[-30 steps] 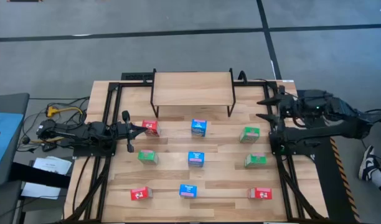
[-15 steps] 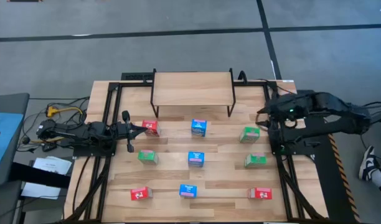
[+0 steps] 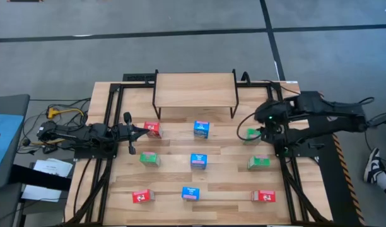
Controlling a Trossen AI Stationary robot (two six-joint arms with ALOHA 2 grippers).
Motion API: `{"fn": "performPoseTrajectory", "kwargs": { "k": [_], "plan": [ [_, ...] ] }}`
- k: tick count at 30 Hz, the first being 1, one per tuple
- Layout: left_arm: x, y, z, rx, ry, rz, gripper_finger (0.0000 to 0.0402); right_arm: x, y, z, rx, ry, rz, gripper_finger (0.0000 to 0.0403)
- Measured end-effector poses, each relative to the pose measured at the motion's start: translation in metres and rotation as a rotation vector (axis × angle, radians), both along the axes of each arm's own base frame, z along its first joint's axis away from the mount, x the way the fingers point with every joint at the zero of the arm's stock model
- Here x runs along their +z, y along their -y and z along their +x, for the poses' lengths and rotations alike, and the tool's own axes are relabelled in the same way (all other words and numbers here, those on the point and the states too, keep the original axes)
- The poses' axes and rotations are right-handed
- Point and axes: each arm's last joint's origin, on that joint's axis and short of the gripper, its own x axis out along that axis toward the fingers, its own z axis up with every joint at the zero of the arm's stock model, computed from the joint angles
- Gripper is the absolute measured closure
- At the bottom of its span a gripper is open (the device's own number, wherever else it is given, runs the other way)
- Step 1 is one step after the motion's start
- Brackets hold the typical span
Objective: Stack cereal on shelf
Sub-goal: Put the top green cereal box on the shelf
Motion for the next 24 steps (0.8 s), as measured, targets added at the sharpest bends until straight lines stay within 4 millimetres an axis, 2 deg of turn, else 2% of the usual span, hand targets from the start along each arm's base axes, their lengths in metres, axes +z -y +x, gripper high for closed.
{"fn": "performPoseTrajectory", "kwargs": {
  "k": [15,24],
  "plan": [
    [0.000,0.000,0.000,0.000,0.000,0.000,0.0401,-0.018,-0.001,0.024,-0.012,-0.153,0.096,0.0142],
    [0.000,0.000,0.000,0.000,0.000,0.000,0.0401,-0.024,-0.002,0.027,-0.013,-0.220,0.125,0.0142]
  ]
}}
